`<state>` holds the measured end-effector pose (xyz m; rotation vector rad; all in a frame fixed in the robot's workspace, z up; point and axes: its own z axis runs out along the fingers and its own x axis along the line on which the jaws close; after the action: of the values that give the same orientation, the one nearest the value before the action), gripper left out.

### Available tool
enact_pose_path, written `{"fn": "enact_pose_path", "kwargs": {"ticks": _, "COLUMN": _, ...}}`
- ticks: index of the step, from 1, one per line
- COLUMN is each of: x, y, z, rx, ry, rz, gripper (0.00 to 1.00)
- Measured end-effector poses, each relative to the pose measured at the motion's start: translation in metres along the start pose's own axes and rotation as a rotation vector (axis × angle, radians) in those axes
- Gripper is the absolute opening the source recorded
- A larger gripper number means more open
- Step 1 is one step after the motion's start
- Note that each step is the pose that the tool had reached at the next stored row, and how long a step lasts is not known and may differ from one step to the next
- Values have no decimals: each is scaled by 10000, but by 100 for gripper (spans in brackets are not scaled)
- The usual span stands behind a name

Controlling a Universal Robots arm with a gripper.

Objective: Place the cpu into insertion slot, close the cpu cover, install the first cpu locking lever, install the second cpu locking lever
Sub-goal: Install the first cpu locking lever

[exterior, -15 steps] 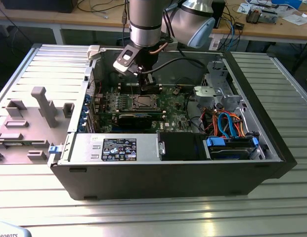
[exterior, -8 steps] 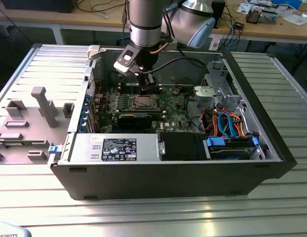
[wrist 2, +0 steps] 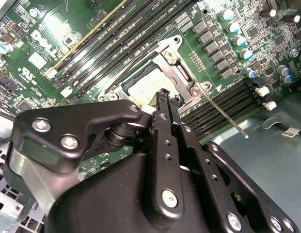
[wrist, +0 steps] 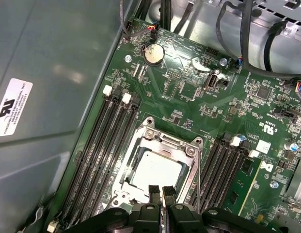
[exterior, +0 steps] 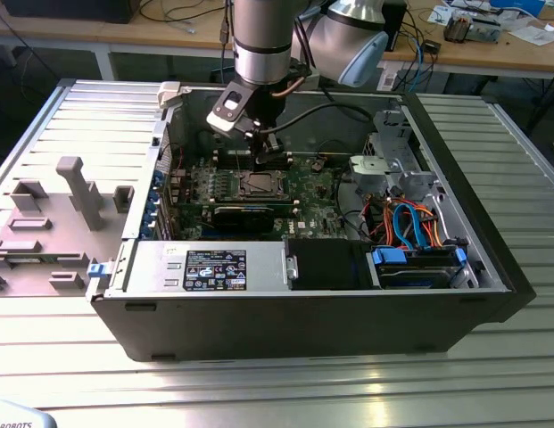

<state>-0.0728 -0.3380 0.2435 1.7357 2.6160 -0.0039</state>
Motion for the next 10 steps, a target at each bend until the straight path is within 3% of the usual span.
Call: {"fn": "enact_pose_path", "kwargs": {"ticks": 10, "x": 0, "y": 0, "z": 0, "rx": -1, "ry": 0, "rz": -388, "gripper": 16}}
